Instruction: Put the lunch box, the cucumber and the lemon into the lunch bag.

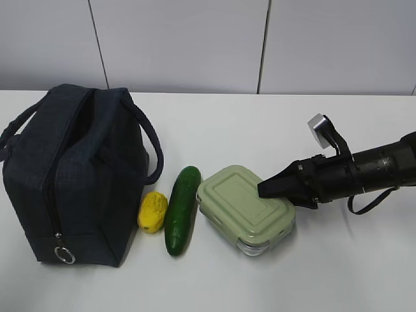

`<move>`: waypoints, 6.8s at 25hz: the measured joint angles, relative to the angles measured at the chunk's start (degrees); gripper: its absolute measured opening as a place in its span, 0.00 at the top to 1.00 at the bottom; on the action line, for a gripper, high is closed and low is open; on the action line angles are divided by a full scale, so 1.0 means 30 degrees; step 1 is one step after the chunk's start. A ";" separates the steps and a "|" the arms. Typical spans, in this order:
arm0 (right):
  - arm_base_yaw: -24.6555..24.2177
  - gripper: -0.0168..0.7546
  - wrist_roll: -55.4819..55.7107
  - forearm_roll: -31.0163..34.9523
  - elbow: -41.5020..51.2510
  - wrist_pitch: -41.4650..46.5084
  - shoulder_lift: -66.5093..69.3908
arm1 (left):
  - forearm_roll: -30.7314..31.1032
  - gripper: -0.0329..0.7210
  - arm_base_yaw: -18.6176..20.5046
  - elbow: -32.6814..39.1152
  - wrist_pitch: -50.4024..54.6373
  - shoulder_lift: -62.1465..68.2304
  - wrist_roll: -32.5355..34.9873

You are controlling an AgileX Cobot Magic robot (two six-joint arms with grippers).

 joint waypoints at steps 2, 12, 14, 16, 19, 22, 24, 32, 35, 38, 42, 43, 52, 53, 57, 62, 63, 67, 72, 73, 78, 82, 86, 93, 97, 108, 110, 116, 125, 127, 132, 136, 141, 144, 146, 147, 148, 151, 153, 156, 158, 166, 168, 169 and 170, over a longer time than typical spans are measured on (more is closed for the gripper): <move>0.0000 0.50 0.0085 -0.0174 0.0000 0.0000 0.0000 | -0.0836 0.64 0.0000 -0.0665 -0.0421 0.1224 0.0000; 0.0000 0.50 0.0403 -0.0642 0.0000 -0.0027 -0.0031 | -0.4174 0.46 0.0000 -0.2444 -0.3176 0.8891 0.2162; 0.0000 0.50 0.0403 -0.0683 0.0000 -0.0027 -0.0031 | -0.4681 0.42 0.0000 -0.2642 -0.4021 1.0624 0.2721; 0.0000 0.50 0.0403 -0.0683 0.0000 -0.0027 -0.0031 | -0.4988 0.41 0.0000 -0.3075 -0.4535 1.2095 0.3092; 0.0000 0.50 0.0411 -0.0683 0.0000 -0.0027 -0.0031 | -0.5390 0.40 0.0000 -0.3995 -0.4878 1.4172 0.3566; 0.0000 0.50 0.0411 -0.0683 0.0000 -0.0027 -0.0031 | -0.5673 0.40 0.0000 -0.5103 -0.5252 1.5640 0.3826; 0.0000 0.50 0.0411 -0.0683 0.0000 -0.0027 -0.0031 | -0.5718 0.40 0.0000 -0.5761 -0.5330 1.6552 0.3855; 0.0000 0.50 0.0730 -0.0683 0.0000 0.0007 -0.0031 | -0.5778 0.74 0.0000 -0.6491 -0.5410 1.9419 0.3899; 0.0000 0.50 0.0944 -0.0683 0.0000 0.0007 -0.0031 | -0.5413 0.92 0.0000 -0.6491 -0.5577 1.9550 0.3899; 0.0000 0.50 0.1078 -0.0683 0.0000 -0.0017 -0.0107 | -0.5108 0.96 0.0000 -0.6523 -0.5650 1.9550 0.3899; 0.0000 0.50 0.1274 -0.0326 0.0000 -0.0065 -0.0451 | -0.4214 0.96 0.0000 -0.7059 -0.5217 1.9598 0.3899; 0.0000 0.50 0.1316 -0.0166 0.0000 -0.0065 -0.0616 | -0.3945 0.96 0.0000 -0.7315 -0.4985 1.9598 0.3899; 0.0000 0.50 0.2232 0.0489 0.0037 -0.0078 -0.2512 | -0.2123 0.96 0.0000 -0.9429 -0.3446 1.9644 0.3662; 0.0000 0.50 0.2394 0.0573 0.0037 -0.0078 -0.2801 | -0.2073 0.96 0.0000 -0.9460 -0.3374 1.9644 0.3662; 0.0071 0.50 0.2939 0.0612 0.0037 -0.0078 -0.3833 | -0.2028 0.96 0.0000 -0.9503 -0.3328 1.9661 0.3621; 0.0872 0.50 0.3642 0.0612 -0.0403 -0.0039 -0.4820 | -0.2011 0.96 0.0000 -0.9503 -0.3283 1.9688 0.3621; 0.1194 0.50 0.3840 0.0612 -0.0649 -0.0038 -0.4925 | -0.2011 0.96 0.0000 -0.9503 -0.3283 1.9688 0.3621; 0.2621 0.50 0.4660 0.0616 -0.1893 0.0035 -0.5128 | -0.2011 0.96 0.0000 -0.9503 -0.3099 1.9688 0.3621; 0.4281 0.50 0.5286 0.1185 -0.3392 0.0117 -0.5129 | -0.2375 0.96 0.0000 -0.9503 -0.2856 1.9688 0.3621; 0.4572 0.50 0.5416 0.1293 -0.3689 0.0148 -0.5129 | -0.2424 0.96 0.0000 -0.9503 -0.2856 1.9688 0.3621; 0.5953 0.50 0.5592 0.1738 -0.4957 0.0328 -0.5129 | -0.2468 0.96 -0.0781 -0.9503 -0.2856 1.9688 0.3621; 0.6451 0.50 0.5605 0.2409 -0.5260 0.0497 -0.5129 | -0.2600 0.96 -0.1680 -0.9503 -0.2839 1.9688 0.3621; 0.6472 0.50 0.5605 0.2449 -0.5295 0.0497 -0.5129 | -0.3109 0.96 -0.2090 -0.9503 -0.2811 1.9449 0.3621; 0.6472 0.50 0.5605 0.2521 -0.5323 0.0521 -0.3858 | -0.3421 0.97 -0.2114 -0.9503 -0.1994 1.8420 0.3621; 0.6472 0.50 0.5570 0.2451 -0.5323 0.0446 -0.3141 | -0.3751 0.97 -0.2114 -0.9503 -0.1803 1.8282 0.3621; 0.7391 0.50 0.5570 0.1691 -0.5323 0.0357 -0.2624 | -0.5414 0.97 -0.2114 -0.9503 -0.1803 1.8282 0.4352; 0.7478 0.50 0.5570 0.1406 -0.5323 0.0357 -0.2624 | -0.5514 0.97 -0.2114 -0.9503 -0.1803 1.8282 0.4430; 0.7920 0.50 0.5570 0.0968 -0.5323 0.0357 -0.2624 | -0.6890 0.97 -0.2114 -0.9503 -0.1837 1.8282 0.5263; 0.8254 0.50 0.5536 0.0914 -0.5323 -0.1781 -0.2624 | -0.7715 0.97 -0.2114 -0.9503 -0.1298 1.8282 0.5621; 0.8526 0.50 0.5407 0.1212 -0.5323 -0.2384 -0.2624 | -0.7885 0.97 -0.2114 -0.9503 -0.1145 1.8282 0.5744; 0.8973 0.50 0.4832 0.2443 -0.5371 -0.3076 -0.2491 | -0.7965 0.97 -0.2114 -0.9503 -0.0644 1.8282 0.5784; 0.9417 0.50 0.4798 0.2802 -0.6273 -0.3076 -0.1462 | -0.8071 0.97 -0.2114 -0.9503 -0.0426 1.8282 0.5797; 1.0144 0.50 0.4757 0.2942 -0.7818 -0.3426 -0.0080 | -0.8116 0.97 -0.2114 -0.9503 -0.0357 1.8282 0.5828; 1.0255 0.50 0.4757 0.3231 -0.8468 -0.3572 0.0467 | -0.8116 0.97 -0.2114 -0.9503 -0.0308 1.8282 0.5828; 1.0255 0.50 0.4757 0.3652 -0.8666 -0.3663 0.0874 | -0.8222 0.97 -0.2114 -0.9503 -0.0266 1.8420 0.5828; 1.0255 0.50 0.4757 0.3877 -0.8672 -0.3817 0.1089 | -0.8319 0.97 -0.2114 -0.9503 -0.0230 1.8569 0.5828; 1.0255 0.50 0.4721 0.3967 -0.8709 -0.3957 0.1244 | -0.8481 0.97 -0.2114 -0.9503 -0.0230 1.8695 0.5828; 1.0255 0.50 0.4503 0.4419 -0.8709 -0.4226 0.1736 | -0.8758 0.97 -0.2114 -0.9503 -0.0230 1.9237 0.5862; 1.0255 0.50 0.4321 0.4872 -0.8709 -0.4307 0.1986 | -0.8858 0.97 -0.2114 -0.9503 -0.0230 1.9475 0.5871; 1.0400 0.50 0.3887 0.5442 -0.8822 -0.4504 0.2335 | -0.8885 0.97 -0.2114 -0.9503 -0.0268 1.9586 0.5914; 1.0737 0.50 0.3710 0.5626 -0.8991 -0.4926 0.2527 | -0.8885 0.97 -0.2114 -0.9503 -0.0265 1.9621 0.5914; 1.1538 0.50 0.3397 0.5735 -0.9611 -0.5932 0.2799 | -0.8885 0.97 -0.2114 -0.9503 -0.0231 1.9621 0.5914; 1.1538 0.49 0.3397 0.5700 -0.9611 -0.6004 0.2826 | -0.8885 0.97 -0.2114 -0.9503 -0.0231 1.9621 0.5914; 1.1538 0.49 0.3397 0.5623 -0.9611 -0.6004 0.2826 | -0.8885 0.97 -0.2114 -0.9503 -0.0231 1.9621 0.5914; 1.1538 0.49 0.3397 0.5532 -0.9635 -0.6004 0.2826 | -0.8885 0.97 -0.2114 -0.9503 -0.0231 1.9621 0.5914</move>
